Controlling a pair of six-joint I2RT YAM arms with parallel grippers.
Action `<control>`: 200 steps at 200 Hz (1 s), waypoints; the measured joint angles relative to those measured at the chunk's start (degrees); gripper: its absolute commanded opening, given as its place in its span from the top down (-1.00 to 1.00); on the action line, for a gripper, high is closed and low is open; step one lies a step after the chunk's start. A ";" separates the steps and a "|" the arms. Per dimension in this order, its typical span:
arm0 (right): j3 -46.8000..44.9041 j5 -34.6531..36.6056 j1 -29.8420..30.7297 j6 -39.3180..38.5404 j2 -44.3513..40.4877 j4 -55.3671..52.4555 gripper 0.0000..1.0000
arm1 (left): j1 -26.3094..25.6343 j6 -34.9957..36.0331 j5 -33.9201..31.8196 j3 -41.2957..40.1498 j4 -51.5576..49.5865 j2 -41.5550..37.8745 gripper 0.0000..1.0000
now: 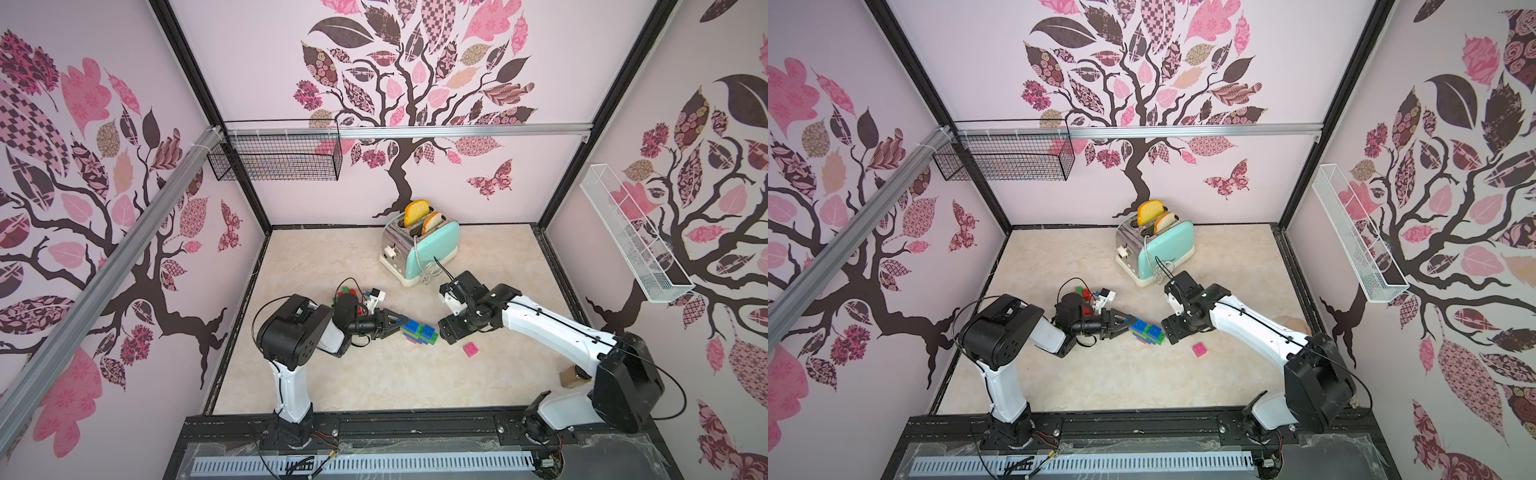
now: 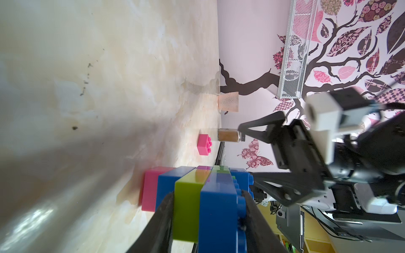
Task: Assemble a heart with lego
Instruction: Pick up the lego brick from the center of the board.
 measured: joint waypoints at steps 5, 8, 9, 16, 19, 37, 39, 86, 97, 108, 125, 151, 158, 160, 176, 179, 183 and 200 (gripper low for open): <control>-1.18 0.74 0.00 1.40 -0.02 -0.24 -0.72 | 0.00 0.00 -0.02 0.00 -0.07 -0.07 0.21; -1.99 1.25 0.00 2.29 -0.11 -0.46 -0.73 | 0.00 0.00 -0.02 0.00 -0.13 -0.09 0.21; -2.40 1.60 0.00 2.93 -0.20 -0.52 -0.73 | -0.02 0.00 -0.04 0.00 -0.13 -0.09 0.21; -4.02 2.69 0.00 4.90 -0.50 -0.98 -0.73 | -0.02 0.00 -0.13 -0.09 -0.17 -0.17 0.21; -4.68 3.21 0.00 5.81 -0.63 -1.14 -0.73 | -0.02 0.00 -0.15 -0.15 -0.17 -0.20 0.21; -7.26 6.03 -0.07 9.90 -1.51 -1.88 -0.73 | -0.13 0.00 -0.17 -0.26 -0.15 -0.28 0.21; -7.30 6.29 -0.11 10.34 -1.51 -2.08 -0.73 | -0.13 0.00 -0.20 -0.26 -0.15 -0.28 0.21; -7.26 8.94 -0.72 14.53 0.98 0.04 -0.54 | -0.61 -0.11 -0.22 -0.37 -0.22 -0.44 0.21; -7.43 9.05 -0.90 14.45 1.27 1.11 -0.45 | -0.61 -0.04 -0.31 -0.48 -0.39 -0.66 0.21; -7.52 9.05 -1.16 14.32 1.40 2.12 -0.38 | -0.66 -0.02 -0.39 -0.57 -0.50 -0.76 0.21; -7.58 9.07 -1.49 13.53 1.86 3.52 -0.28 | -0.66 0.00 -0.39 -0.57 -0.50 -0.76 0.21; -8.17 8.52 -1.84 12.83 3.26 5.35 -0.23 | -0.66 0.00 -0.39 -0.57 -0.52 -0.76 0.21; -8.41 8.17 -1.88 12.63 3.74 5.66 -0.22 | -0.66 0.00 -0.39 -0.57 -0.52 -0.76 0.21; -8.48 8.07 -1.88 12.52 3.87 5.79 -0.21 | -0.66 0.00 -0.42 -0.57 -0.52 -0.76 0.22; -9.27 7.06 -1.88 12.31 4.11 6.51 -0.18 | -0.66 0.00 -0.42 -0.57 -0.55 -0.76 0.21; -9.40 6.97 -1.88 12.26 4.11 6.58 -0.17 | -0.66 0.00 -0.39 -0.57 -0.55 -0.76 0.21; -9.55 6.64 -1.88 12.24 4.11 6.67 -0.15 | -0.66 0.00 -0.42 -0.57 -0.55 -0.76 0.21; -10.19 5.51 -1.88 12.02 4.11 6.95 -0.05 | -0.66 0.00 -0.39 -0.57 -0.57 -0.76 0.21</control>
